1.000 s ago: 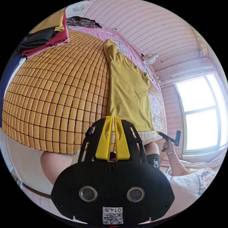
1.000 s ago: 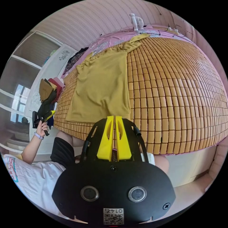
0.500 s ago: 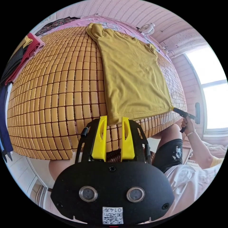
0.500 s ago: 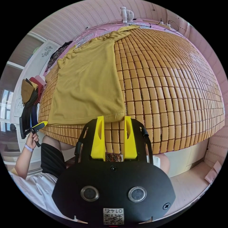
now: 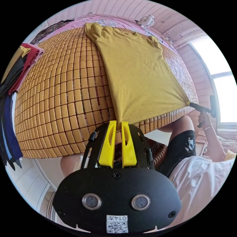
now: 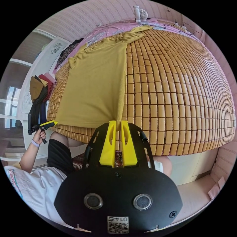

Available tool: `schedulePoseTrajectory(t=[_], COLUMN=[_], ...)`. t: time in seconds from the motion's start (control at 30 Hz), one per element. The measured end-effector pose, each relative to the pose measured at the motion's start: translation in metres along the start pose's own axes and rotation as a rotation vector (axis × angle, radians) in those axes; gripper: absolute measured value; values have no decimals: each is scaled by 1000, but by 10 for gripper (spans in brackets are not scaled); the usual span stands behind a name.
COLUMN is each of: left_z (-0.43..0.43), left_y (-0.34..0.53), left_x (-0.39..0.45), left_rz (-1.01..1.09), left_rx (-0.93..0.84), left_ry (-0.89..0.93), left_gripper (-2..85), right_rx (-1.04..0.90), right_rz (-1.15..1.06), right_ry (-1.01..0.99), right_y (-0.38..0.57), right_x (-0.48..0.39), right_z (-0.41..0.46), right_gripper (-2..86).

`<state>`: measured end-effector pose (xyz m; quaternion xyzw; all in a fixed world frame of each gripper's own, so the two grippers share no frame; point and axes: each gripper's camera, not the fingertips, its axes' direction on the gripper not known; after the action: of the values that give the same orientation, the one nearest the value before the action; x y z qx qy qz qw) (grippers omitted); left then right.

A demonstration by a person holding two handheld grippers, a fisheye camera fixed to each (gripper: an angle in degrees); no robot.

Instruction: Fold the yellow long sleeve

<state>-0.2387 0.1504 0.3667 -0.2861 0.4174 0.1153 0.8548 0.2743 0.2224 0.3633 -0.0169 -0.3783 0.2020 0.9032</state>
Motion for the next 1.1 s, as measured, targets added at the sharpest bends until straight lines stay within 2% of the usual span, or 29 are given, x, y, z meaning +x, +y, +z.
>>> schedulePoseTrajectory(t=[0.3,0.43,0.63,0.93,1.1], left_z=[19,21,7,15,41], left_y=[53,65,89,54,-1], left_x=[-16,-36,-56,-17,22], left_rz=[-32,-100,-149,34,206], left_rx=[-28,6,106,169,155], left_ry=[39,174,89,23,116], left_gripper=[43,49,39,28,22], right_rx=[-108,-91,-39,38,94], right_rz=[-48,-28,28,92,112], right_ry=[20,2,-22,-41,-61], right_y=[47,58,74,85,67], right_x=[1,9,33,64,78], right_z=[2,-3,-23,-49,-61], right_gripper=[39,48,58,60,60])
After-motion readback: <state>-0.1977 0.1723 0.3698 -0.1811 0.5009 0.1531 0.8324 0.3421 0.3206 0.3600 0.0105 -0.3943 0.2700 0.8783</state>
